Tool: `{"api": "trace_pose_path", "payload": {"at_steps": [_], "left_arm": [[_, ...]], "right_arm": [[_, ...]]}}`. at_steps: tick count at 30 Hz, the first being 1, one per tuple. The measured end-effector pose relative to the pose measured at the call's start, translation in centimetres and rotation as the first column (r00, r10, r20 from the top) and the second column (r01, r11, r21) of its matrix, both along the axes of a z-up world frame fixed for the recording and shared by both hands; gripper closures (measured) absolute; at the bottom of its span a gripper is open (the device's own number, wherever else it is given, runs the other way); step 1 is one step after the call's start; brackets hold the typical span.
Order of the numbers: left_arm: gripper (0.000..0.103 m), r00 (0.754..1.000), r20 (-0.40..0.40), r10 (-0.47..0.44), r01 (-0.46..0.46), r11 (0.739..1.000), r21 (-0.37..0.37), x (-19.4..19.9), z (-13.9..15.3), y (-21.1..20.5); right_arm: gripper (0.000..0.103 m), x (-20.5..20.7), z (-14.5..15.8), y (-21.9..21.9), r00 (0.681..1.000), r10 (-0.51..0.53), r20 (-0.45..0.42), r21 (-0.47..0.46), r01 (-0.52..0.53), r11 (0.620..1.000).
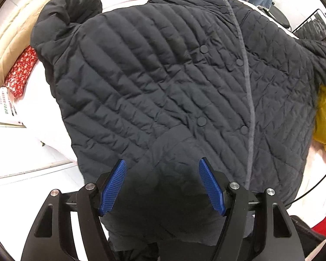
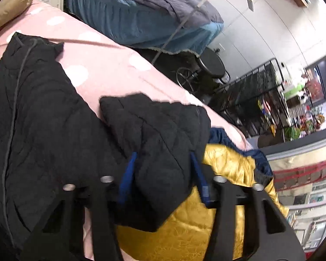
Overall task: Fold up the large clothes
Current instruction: 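Grasp the hood with the right gripper while the left gripper grasps the jacket front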
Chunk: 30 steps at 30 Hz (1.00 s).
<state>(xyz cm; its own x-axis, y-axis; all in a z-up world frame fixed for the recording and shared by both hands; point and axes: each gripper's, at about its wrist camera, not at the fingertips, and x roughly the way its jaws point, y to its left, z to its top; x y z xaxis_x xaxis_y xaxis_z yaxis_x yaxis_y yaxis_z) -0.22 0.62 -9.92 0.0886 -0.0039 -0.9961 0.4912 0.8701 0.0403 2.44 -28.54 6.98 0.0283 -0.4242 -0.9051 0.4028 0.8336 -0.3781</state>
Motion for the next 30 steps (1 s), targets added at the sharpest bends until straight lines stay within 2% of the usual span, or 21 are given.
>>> {"api": "trace_pose_path", "payload": {"at_steps": [2,4,7,10,13,16,18,19,23,27,30], "left_arm": [[0.035,1.0,0.002,-0.001,0.001,1.0,-0.016,-1.1,0.0,-2.2],[0.035,1.0,0.011,-0.004,0.005,0.999,-0.041,-0.3,-0.3,-1.3],[0.035,1.0,0.023,-0.008,0.01,0.993,-0.118,0.3,0.7,-3.2],[0.035,1.0,0.007,-0.018,0.019,0.98,-0.198,1.1,1.2,-4.4],[0.035,0.998,0.005,-0.06,0.059,0.956,-0.288,1.5,2.5,-7.7],[0.035,0.993,0.038,-0.108,0.114,0.92,-0.374,2.1,3.5,-11.7],[0.03,0.989,0.063,-0.134,0.148,0.897,-0.417,2.5,4.0,-14.4],[0.029,0.985,0.077,-0.155,0.173,0.876,-0.449,2.8,4.2,-16.1],[0.022,0.97,0.108,-0.218,0.242,0.829,-0.505,3.6,4.1,-21.4],[0.021,0.961,0.109,-0.255,0.273,0.807,-0.523,4.3,2.5,-25.1],[0.02,0.959,0.068,-0.276,0.267,0.793,-0.548,4.7,0.4,-27.4]], "right_arm": [[0.075,-2.3,0.5,-0.6,0.997,-0.061,0.048,0.032,0.059,0.998],[0.081,-4.4,1.0,-1.1,0.988,-0.125,0.088,0.082,0.118,0.99],[0.085,-8.6,1.6,-1.0,0.962,-0.23,0.147,0.18,0.202,0.963],[0.088,-11.6,0.8,-0.1,0.937,-0.307,0.168,0.262,0.258,0.93],[0.089,-14.1,-0.5,2.3,0.924,-0.342,0.171,0.314,0.278,0.908],[0.09,-15.2,-1.3,3.9,0.922,-0.345,0.179,0.33,0.274,0.903],[0.09,-15.6,-1.8,4.3,0.915,-0.36,0.182,0.344,0.284,0.895],[0.09,-15.7,-2.0,4.3,0.91,-0.37,0.185,0.349,0.291,0.891],[0.09,-15.9,-2.4,3.8,0.895,-0.398,0.2,0.368,0.308,0.877],[0.09,-16.2,-2.4,3.9,0.893,-0.397,0.212,0.374,0.301,0.877],[0.09,-16.5,-2.6,3.7,0.887,-0.406,0.219,0.384,0.305,0.872]]}}
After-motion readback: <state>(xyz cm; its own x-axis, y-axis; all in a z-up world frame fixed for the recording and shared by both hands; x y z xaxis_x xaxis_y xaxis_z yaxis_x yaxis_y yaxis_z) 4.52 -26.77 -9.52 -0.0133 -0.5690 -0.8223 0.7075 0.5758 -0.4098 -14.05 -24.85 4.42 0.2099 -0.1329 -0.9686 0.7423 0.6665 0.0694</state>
